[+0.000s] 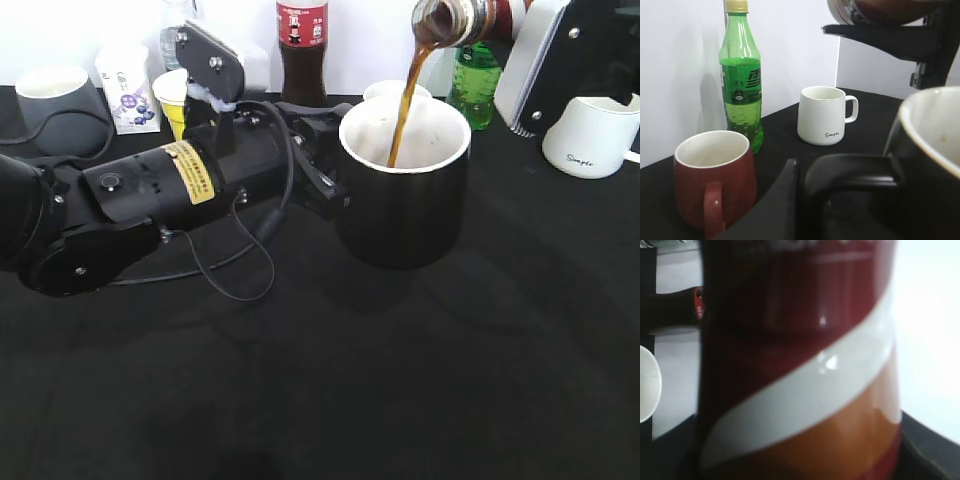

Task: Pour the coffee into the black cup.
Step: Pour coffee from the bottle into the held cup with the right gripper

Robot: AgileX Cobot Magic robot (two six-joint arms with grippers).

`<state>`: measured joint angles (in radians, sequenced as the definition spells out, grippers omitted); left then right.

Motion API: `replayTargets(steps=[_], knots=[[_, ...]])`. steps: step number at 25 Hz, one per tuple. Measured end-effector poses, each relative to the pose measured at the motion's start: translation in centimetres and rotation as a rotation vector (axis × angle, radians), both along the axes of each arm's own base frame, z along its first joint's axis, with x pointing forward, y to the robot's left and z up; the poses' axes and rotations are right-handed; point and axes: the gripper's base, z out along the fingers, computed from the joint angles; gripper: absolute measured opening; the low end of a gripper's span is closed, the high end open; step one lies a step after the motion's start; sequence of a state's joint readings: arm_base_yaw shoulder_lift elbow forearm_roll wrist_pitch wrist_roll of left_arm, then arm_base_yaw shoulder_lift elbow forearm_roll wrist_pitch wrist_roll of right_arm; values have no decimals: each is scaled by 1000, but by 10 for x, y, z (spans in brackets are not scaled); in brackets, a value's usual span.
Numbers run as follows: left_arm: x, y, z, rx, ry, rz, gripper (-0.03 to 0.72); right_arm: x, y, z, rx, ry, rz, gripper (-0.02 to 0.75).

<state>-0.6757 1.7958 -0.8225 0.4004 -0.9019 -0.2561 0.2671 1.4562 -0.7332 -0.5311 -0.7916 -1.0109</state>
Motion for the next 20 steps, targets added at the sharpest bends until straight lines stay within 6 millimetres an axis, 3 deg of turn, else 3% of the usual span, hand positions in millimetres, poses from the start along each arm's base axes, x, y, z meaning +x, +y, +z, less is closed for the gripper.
replayTargets(steps=[20], knots=[[1, 1, -5, 42, 28, 14, 36, 0, 0, 0, -37, -28, -5, 529]])
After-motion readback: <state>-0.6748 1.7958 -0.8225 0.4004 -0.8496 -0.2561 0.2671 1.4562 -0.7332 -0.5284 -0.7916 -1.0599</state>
